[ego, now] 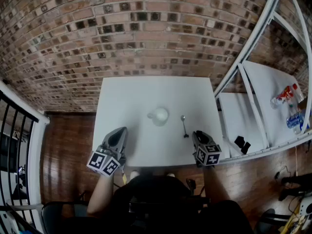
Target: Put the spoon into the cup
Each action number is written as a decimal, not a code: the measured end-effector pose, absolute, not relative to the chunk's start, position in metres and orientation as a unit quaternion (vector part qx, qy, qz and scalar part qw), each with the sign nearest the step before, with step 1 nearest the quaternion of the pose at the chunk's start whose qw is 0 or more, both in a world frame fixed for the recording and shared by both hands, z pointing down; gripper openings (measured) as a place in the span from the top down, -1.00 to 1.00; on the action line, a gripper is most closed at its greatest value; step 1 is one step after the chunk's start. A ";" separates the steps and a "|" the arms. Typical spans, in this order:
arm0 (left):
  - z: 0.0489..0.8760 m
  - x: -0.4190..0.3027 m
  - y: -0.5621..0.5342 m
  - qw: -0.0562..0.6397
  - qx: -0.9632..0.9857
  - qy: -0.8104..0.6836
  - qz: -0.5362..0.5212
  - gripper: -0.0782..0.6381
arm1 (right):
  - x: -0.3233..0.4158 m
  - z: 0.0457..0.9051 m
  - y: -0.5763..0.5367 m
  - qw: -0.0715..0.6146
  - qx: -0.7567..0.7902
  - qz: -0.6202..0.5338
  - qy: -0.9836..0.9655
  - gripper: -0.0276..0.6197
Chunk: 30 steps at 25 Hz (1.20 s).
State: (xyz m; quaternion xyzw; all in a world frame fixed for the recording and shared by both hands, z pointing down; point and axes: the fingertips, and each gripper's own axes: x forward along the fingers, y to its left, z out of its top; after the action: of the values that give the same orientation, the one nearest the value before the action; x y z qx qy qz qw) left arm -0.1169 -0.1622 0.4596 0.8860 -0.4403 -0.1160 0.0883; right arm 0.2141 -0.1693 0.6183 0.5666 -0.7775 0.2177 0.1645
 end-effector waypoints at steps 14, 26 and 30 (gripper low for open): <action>0.462 -0.124 -0.157 0.094 0.873 -0.466 -0.106 0.77 | 0.204 0.712 -0.186 0.291 0.543 0.287 -0.734 0.28; 0.470 -0.139 -0.146 0.100 0.863 -0.487 -0.090 0.77 | 0.211 0.734 -0.185 0.322 0.559 0.290 -0.706 0.51; 0.471 -0.141 -0.144 0.100 0.863 -0.486 -0.090 0.77 | 0.209 0.734 -0.183 0.330 0.554 0.286 -0.709 0.51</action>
State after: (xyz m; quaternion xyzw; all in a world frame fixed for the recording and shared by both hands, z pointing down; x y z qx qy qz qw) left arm -0.1407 -0.1444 0.4707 0.8634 -0.4862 -0.0895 0.1001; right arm 0.2087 -0.1828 0.7341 0.5543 -0.7087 0.2862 0.3295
